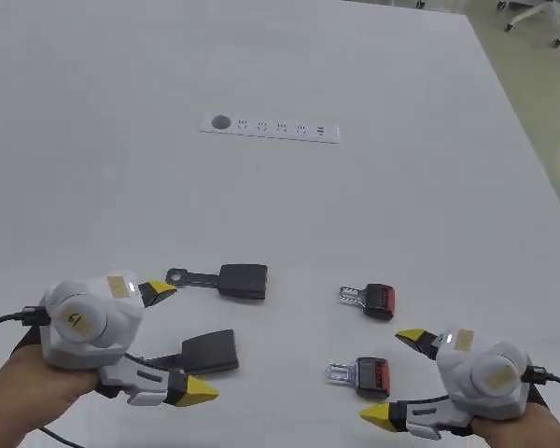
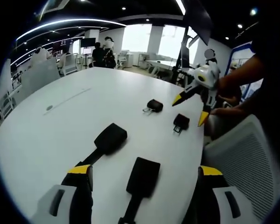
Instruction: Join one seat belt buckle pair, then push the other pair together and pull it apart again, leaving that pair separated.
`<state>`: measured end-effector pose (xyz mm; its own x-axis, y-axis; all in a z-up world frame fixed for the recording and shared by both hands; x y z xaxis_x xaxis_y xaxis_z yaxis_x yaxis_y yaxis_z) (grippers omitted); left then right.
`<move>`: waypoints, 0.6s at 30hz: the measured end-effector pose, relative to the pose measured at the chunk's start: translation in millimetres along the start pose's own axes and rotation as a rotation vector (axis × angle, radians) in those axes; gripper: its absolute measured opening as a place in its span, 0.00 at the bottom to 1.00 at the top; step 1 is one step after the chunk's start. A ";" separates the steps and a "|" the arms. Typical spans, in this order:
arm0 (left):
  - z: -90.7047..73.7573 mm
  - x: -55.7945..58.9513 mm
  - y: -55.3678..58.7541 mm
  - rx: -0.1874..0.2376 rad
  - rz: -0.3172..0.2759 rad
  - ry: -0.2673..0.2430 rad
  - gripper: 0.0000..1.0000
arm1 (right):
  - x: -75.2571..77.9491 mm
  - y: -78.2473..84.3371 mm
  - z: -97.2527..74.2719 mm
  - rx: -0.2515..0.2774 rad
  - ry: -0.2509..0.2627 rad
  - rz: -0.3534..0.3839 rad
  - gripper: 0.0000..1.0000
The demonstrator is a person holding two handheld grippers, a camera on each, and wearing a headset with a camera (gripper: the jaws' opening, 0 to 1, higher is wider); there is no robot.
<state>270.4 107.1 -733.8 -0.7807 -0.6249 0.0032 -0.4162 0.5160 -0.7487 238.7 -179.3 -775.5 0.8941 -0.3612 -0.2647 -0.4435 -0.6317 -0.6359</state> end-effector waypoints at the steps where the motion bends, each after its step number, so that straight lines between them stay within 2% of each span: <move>1: 1.8 0.7 0.5 -0.005 0.002 0.002 0.94 | 0.5 1.0 0.5 -0.006 -0.003 -0.004 0.77; 6: 13.6 1.4 7.9 -0.042 0.021 0.002 0.91 | 5.3 4.9 2.8 -0.023 -0.022 -0.005 0.76; 9: 18.7 2.6 9.7 -0.050 0.005 0.016 0.88 | 6.8 5.7 4.5 -0.032 -0.034 -0.009 0.76; 18: 32.0 5.4 23.8 -0.103 0.014 0.034 0.83 | 9.9 7.6 11.6 -0.083 -0.090 -0.057 0.71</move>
<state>271.2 97.2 -772.8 -0.8012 -0.5981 0.0169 -0.4497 0.5833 -0.6764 244.9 -179.7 -791.4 0.9184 -0.2626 -0.2959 -0.3919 -0.7055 -0.5904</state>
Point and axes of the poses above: the centre of the closed fingertips' face, and the gripper's own axes: z roughly forward along the fingers, x roughly to its right, y roughly out of its underside, the point moved 5 cm from there along -z, roughly backward along the fingers, and after that the axes turned 14 degrees about -y, right-handed, at the moved point
